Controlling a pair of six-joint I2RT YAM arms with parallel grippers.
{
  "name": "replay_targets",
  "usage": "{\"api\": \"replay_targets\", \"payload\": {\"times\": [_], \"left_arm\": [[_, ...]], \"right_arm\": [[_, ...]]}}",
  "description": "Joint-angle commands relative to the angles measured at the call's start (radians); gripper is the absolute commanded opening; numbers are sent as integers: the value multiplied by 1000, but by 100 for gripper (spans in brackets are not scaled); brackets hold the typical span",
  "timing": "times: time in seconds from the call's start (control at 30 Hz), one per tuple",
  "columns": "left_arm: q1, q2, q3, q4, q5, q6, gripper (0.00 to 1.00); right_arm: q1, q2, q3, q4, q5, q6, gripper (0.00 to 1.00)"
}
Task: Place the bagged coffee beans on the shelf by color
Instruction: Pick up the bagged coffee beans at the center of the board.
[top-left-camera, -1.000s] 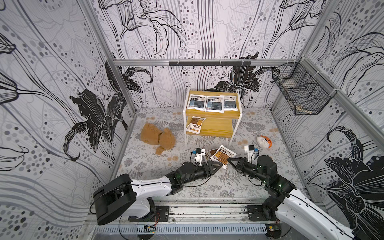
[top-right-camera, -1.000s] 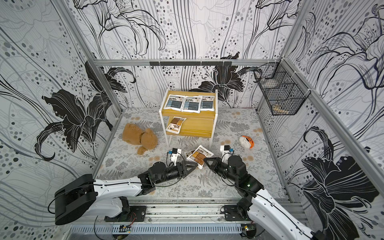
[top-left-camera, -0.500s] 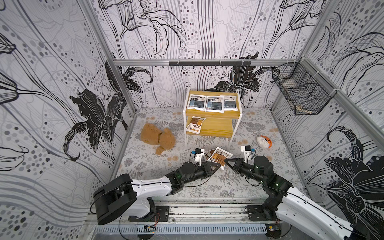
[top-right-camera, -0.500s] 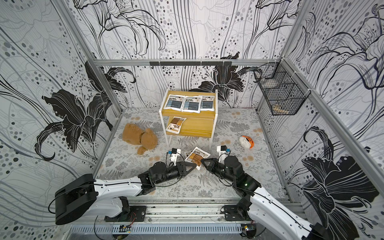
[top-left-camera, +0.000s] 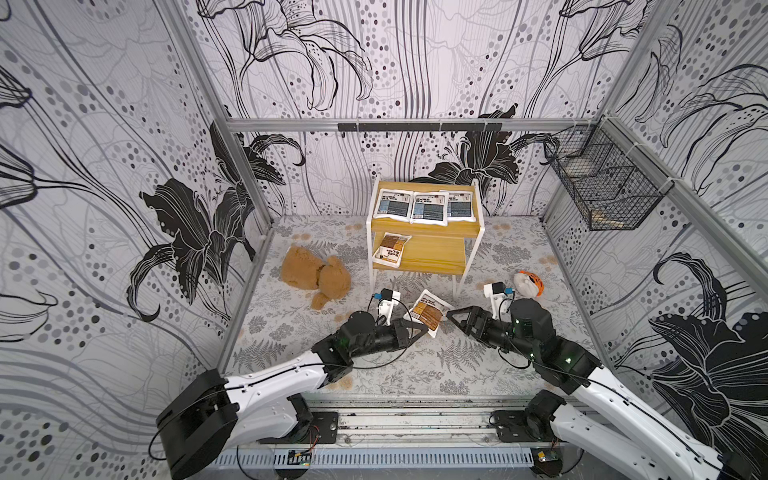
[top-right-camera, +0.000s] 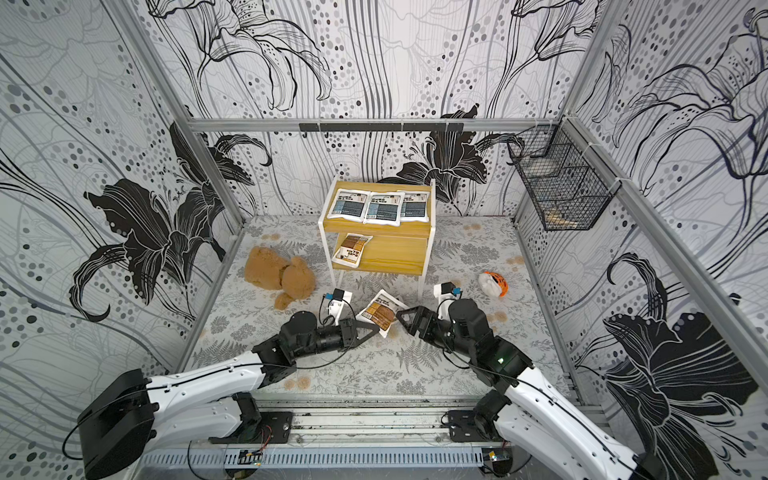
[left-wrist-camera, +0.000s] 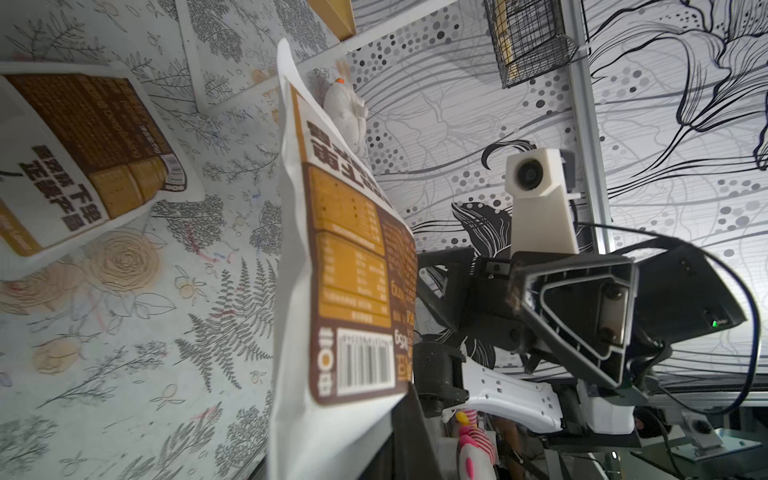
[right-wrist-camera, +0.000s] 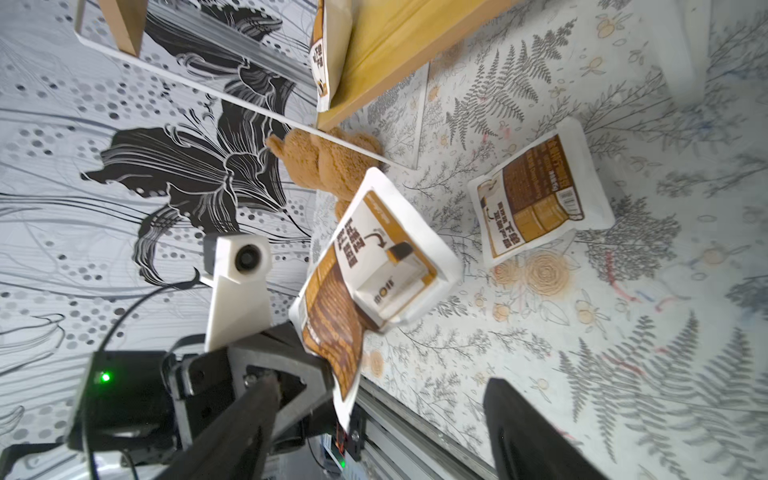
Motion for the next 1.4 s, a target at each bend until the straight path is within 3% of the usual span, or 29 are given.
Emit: {"api": "replay_targets", "payload": {"times": [0.0,0.1,0.23,0.4,0.53,0.67,0.83,0.93,1.1,1.13,1.23,1.37], "left_arm": [[62,-58,70,-155,226,155,3],[100,-75,98,-184,360,190,3],[105,-86,131,-215,435,227,3],[104,-84,152,-259,459,260,3],[104,-89,145,-231,461,242,3],[105,-90,145,-211,465,223,3],[105,-91,141,-200,468,212,3],[104,-97,134,-190,465,204,3],[105,-110,132,-202,441,203,9],[106,-112,138,-219,428,211,21],[110,-123,129,-242,367,206,38],[137,-162,71,-195,281,131,49]], "right_arm": [[-86,64,70,-122,-152,-126,88],[-149,127,128,-102,-294,-180,92],[-177,223,213,-79,-462,-240,95],[-179,265,247,-20,-536,-218,94],[-178,277,227,22,-572,-202,88],[-178,263,181,71,-593,-171,73],[-178,264,175,72,-591,-180,35],[-178,253,171,75,-574,-173,17],[-178,229,163,81,-534,-159,0],[-178,223,161,84,-524,-153,0],[-178,205,146,111,-477,-117,0],[-178,154,105,147,-347,-34,0]]}}
